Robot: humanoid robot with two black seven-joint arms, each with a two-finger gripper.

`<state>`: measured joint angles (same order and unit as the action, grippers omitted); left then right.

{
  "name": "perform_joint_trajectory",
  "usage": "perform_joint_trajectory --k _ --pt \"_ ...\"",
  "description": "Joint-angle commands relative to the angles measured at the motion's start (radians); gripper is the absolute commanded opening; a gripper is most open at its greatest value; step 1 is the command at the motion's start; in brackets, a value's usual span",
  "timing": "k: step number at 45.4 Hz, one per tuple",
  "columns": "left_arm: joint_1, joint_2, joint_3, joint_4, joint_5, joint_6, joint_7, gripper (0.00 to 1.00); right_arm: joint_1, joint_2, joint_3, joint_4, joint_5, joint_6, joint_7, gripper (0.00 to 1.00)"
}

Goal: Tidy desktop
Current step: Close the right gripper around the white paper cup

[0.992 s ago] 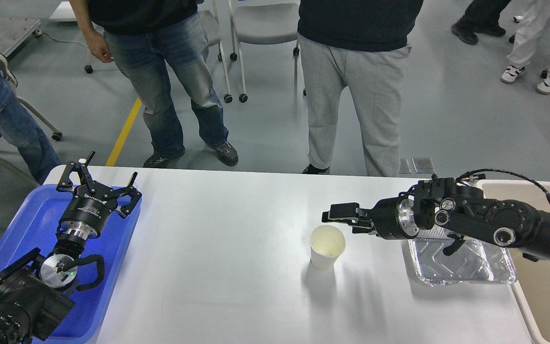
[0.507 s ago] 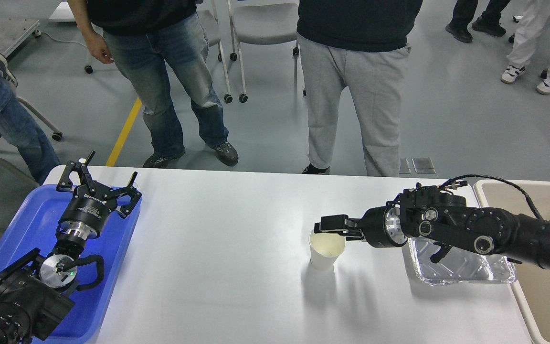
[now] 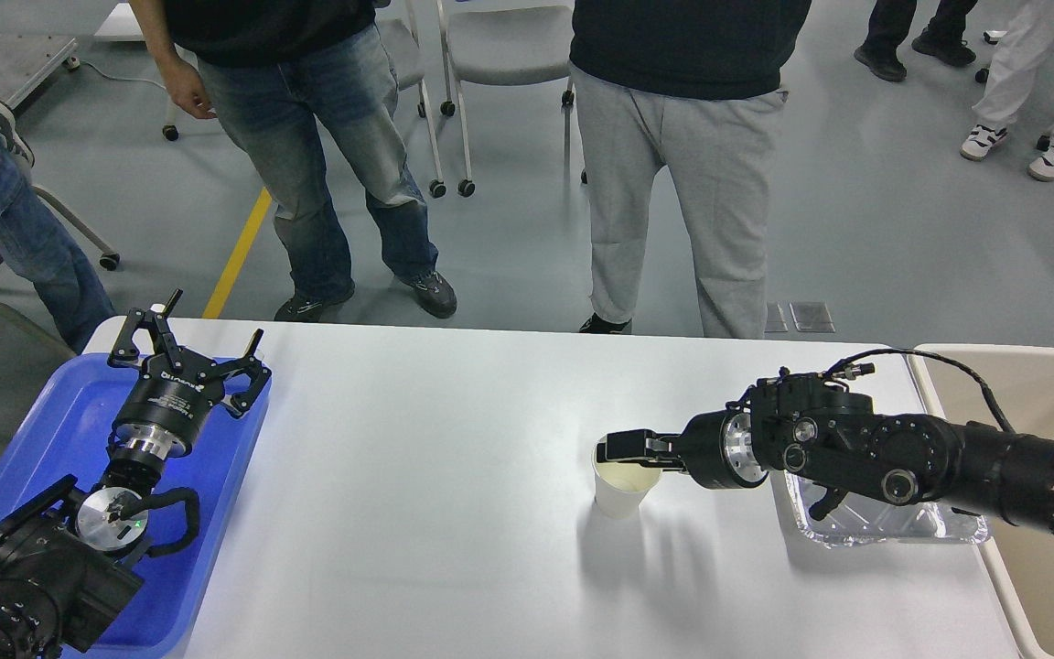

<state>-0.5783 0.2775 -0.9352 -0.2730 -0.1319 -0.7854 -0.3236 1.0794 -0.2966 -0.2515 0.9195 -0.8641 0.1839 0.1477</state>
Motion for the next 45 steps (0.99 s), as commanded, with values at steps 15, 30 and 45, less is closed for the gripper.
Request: perform_joint_trajectory --k 15,30,45 --pt "0.000 -0.001 -0.001 0.000 0.000 0.000 0.000 1.00 -0.003 0.016 -0.088 -0.054 0.000 -0.046 0.047 0.56" --pt "0.000 0.000 -0.001 0.000 0.000 0.000 0.000 1.00 0.007 0.016 -0.118 -0.051 0.002 -0.046 0.046 0.00" --pt "0.000 0.000 -0.001 0.000 0.000 0.000 0.000 1.00 0.034 -0.001 -0.117 -0.030 0.019 -0.032 0.046 0.00"
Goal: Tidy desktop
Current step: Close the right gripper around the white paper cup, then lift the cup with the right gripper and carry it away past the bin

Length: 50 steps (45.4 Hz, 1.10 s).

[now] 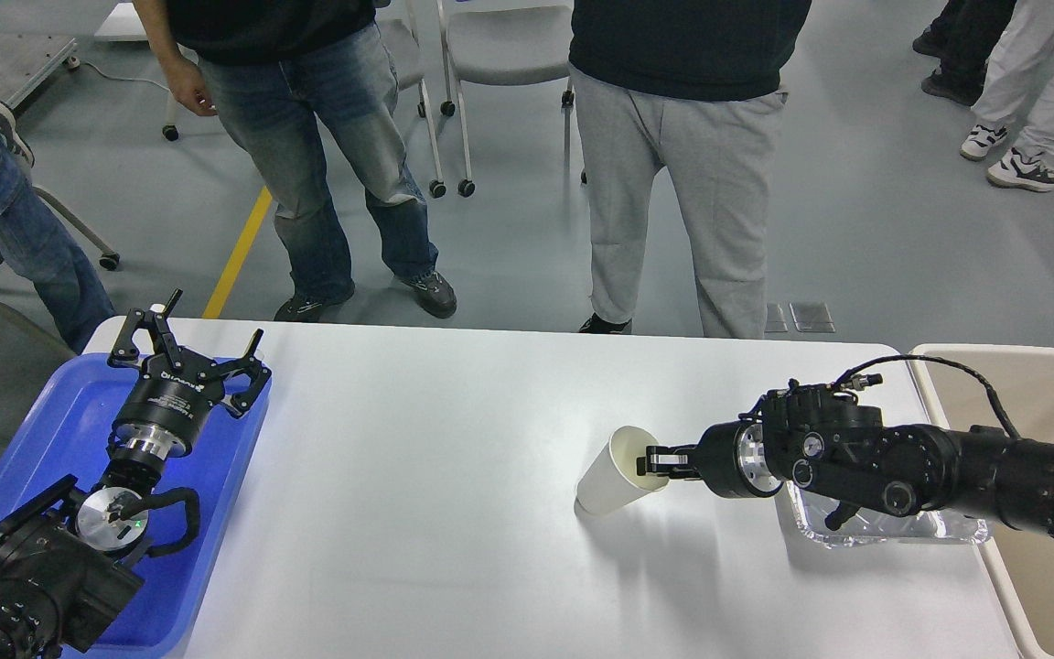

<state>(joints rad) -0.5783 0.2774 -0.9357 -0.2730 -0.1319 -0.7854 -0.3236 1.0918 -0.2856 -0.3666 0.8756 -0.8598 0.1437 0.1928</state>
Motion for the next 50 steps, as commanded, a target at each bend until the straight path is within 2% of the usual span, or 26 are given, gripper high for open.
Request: perform_joint_trajectory --k 1,26,50 --pt "0.000 -0.001 0.000 0.000 0.000 0.000 0.000 1.00 0.028 -0.018 0.001 0.017 0.018 0.011 0.000 0.00" --pt "0.000 0.000 0.000 0.000 0.000 0.000 0.000 1.00 0.286 -0.263 0.029 0.232 0.347 0.140 0.000 0.00" --pt "0.000 0.000 0.000 0.000 0.000 0.000 0.000 1.00 0.451 -0.382 0.011 0.279 0.384 0.198 -0.007 0.00"
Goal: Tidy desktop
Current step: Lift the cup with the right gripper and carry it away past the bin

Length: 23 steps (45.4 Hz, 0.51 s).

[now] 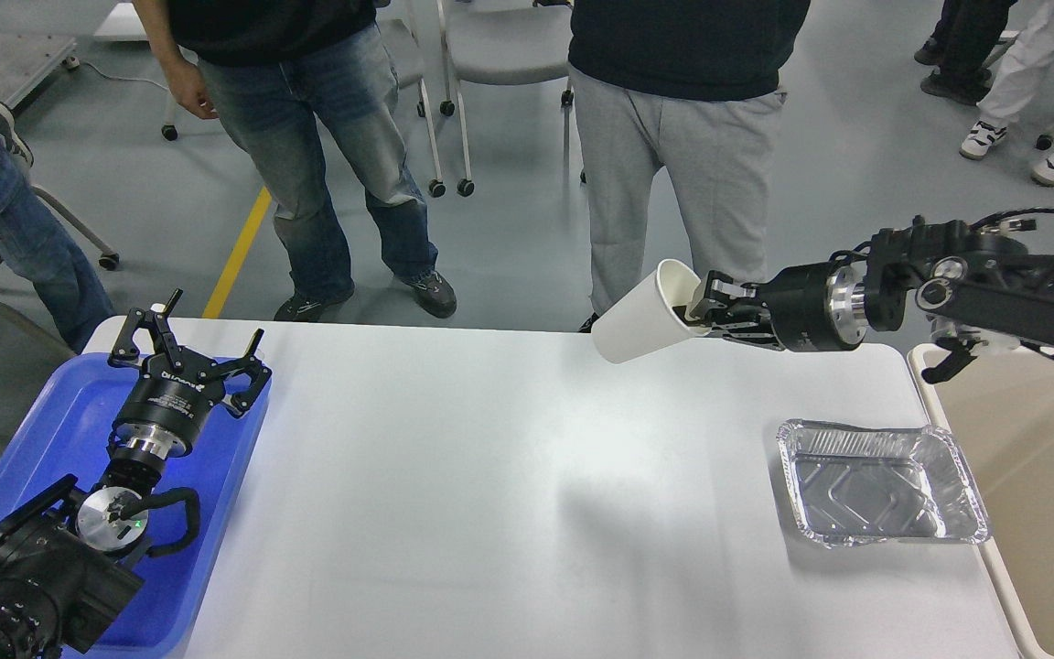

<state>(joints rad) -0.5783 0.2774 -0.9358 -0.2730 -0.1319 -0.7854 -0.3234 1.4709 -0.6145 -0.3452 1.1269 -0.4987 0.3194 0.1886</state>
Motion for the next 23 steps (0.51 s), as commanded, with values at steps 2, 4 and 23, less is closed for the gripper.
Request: perform_joint_trajectory --k 2,4,23 --pt "0.000 0.000 0.000 0.000 0.000 0.000 0.000 1.00 0.081 -0.060 -0.011 0.036 0.023 0.030 -0.005 0.00" --pt "0.000 0.000 0.000 0.000 0.000 0.000 0.000 1.00 0.086 -0.068 -0.011 0.039 0.023 0.035 -0.005 0.00" --pt "0.000 0.000 0.000 0.000 0.000 0.000 0.000 1.00 0.132 -0.159 -0.020 0.007 0.014 0.084 -0.006 0.00"
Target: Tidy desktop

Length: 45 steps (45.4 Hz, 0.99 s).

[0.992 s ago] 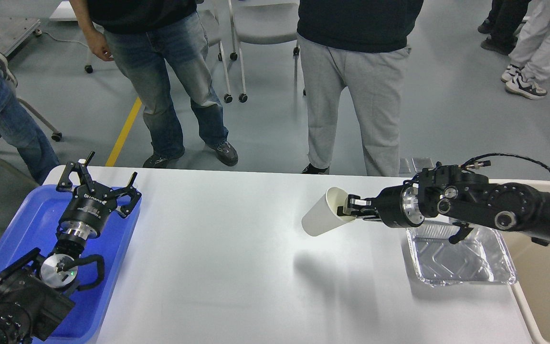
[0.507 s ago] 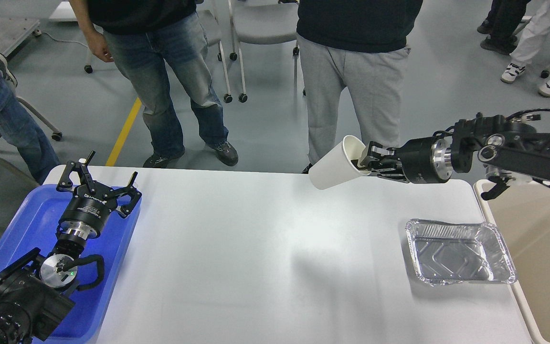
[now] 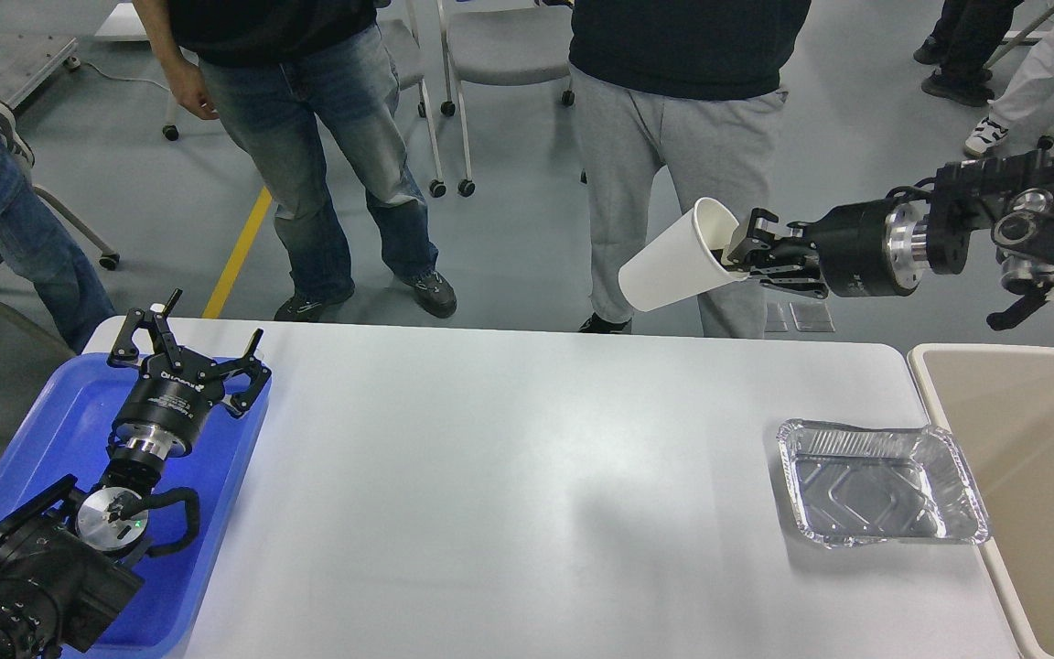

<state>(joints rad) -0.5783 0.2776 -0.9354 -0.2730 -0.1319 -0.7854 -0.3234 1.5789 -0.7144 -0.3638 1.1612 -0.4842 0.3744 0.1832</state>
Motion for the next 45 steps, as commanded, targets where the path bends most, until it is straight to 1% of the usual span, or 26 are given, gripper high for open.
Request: perform_joint_trajectory --k 1,7,19,23,24,28,33,37,42,45 --pt "0.000 0.000 0.000 0.000 0.000 0.000 0.000 1.00 0.024 -0.062 -0.001 -0.044 0.004 0.029 -0.001 0.00" --pt "0.000 0.000 0.000 0.000 0.000 0.000 0.000 1.00 -0.025 -0.070 0.011 -0.208 0.027 0.027 -0.001 0.00" --pt "0.000 0.000 0.001 0.000 0.000 0.000 0.000 1.00 -0.209 -0.045 0.034 -0.593 0.252 0.012 -0.001 0.00" --pt "0.000 0.000 0.001 0.000 0.000 0.000 0.000 1.00 -0.278 -0.020 0.062 -0.708 0.326 0.008 -0.005 0.00" --pt "0.000 0.000 0.001 0.000 0.000 0.000 0.000 1.00 -0.333 0.004 0.078 -0.797 0.364 0.000 -0.005 0.00" --pt "0.000 0.000 0.001 0.000 0.000 0.000 0.000 1.00 -0.416 0.053 0.120 -0.941 0.412 -0.017 -0.008 0.00" --pt "0.000 0.000 0.001 0.000 0.000 0.000 0.000 1.00 -0.514 0.107 0.216 -1.096 0.461 -0.057 -0.037 0.00" --pt "0.000 0.000 0.001 0.000 0.000 0.000 0.000 1.00 -0.569 0.128 0.310 -1.153 0.464 -0.101 -0.064 0.00" --pt "0.000 0.000 0.001 0.000 0.000 0.000 0.000 1.00 -0.637 0.130 0.402 -1.158 0.464 -0.186 -0.083 0.00" --pt "0.000 0.000 0.001 0.000 0.000 0.000 0.000 1.00 -0.669 0.130 0.448 -1.158 0.466 -0.229 -0.103 0.00"
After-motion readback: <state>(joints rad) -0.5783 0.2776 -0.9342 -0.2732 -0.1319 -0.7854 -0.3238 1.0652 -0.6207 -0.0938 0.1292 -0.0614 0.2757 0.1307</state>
